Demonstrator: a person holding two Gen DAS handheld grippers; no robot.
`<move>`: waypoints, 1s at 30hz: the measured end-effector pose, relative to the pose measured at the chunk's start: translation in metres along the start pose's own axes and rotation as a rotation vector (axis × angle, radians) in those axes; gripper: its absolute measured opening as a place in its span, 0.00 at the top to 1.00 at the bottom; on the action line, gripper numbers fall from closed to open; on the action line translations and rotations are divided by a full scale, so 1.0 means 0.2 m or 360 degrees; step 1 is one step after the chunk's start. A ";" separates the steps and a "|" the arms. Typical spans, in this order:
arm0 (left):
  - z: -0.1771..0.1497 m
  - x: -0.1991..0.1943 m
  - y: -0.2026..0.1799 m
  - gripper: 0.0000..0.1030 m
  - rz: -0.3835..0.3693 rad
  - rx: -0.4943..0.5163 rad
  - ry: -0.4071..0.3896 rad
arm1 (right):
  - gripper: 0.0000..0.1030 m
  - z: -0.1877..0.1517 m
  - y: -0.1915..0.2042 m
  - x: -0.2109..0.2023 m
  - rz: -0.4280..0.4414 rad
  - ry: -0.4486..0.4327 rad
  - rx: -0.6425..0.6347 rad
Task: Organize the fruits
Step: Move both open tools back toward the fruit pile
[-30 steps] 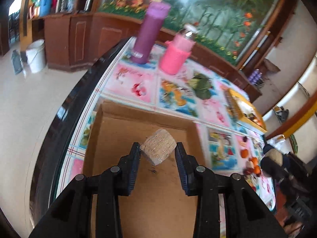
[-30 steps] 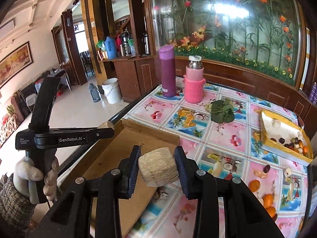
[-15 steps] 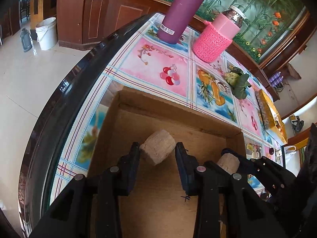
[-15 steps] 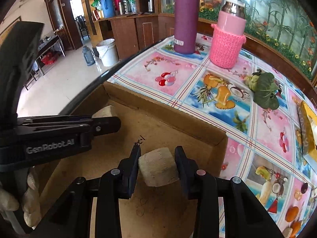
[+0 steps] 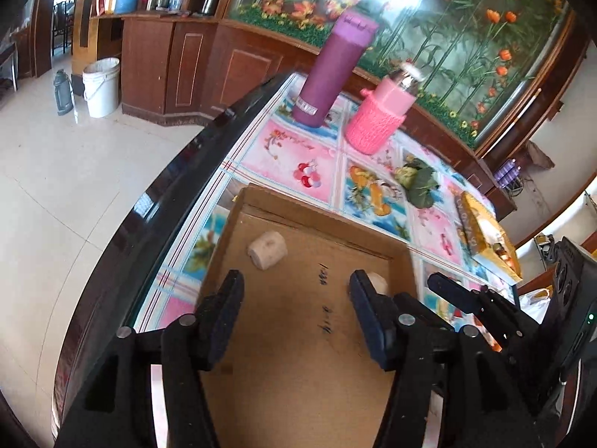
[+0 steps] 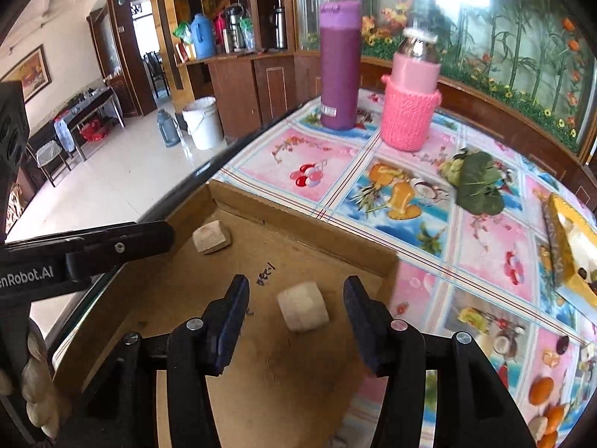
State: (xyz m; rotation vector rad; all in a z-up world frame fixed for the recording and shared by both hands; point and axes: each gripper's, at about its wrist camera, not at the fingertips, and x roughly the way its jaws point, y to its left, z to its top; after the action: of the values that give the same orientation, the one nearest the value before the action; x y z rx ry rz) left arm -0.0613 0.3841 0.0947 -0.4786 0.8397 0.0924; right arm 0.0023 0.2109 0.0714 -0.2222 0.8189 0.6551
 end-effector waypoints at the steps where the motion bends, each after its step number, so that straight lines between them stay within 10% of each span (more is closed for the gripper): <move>1: -0.03 -0.04 -0.02 0.41 -0.0008 0.0011 -0.0023 | 0.41 -0.03 -0.01 -0.06 0.0002 -0.0027 0.0013; 9: -0.35 -0.24 -0.30 0.32 -0.0140 0.0109 -0.0071 | 0.37 -0.41 -0.26 -0.50 -0.0005 -0.0143 0.0220; 17: -0.61 -0.10 -0.56 0.32 -0.0314 0.0160 0.0169 | 0.29 -0.81 -0.73 -0.87 -0.0355 -0.0134 0.0488; 30: -0.76 0.07 -0.91 0.32 -0.0279 0.0440 0.0280 | 0.29 -1.12 -0.95 -0.85 -0.0339 -0.0028 0.0585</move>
State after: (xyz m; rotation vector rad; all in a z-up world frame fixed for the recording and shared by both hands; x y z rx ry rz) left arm -0.1088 0.1540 0.0648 -0.3003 0.9626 -0.2282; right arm -0.1009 -0.1108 0.0345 0.0308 0.8698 0.2985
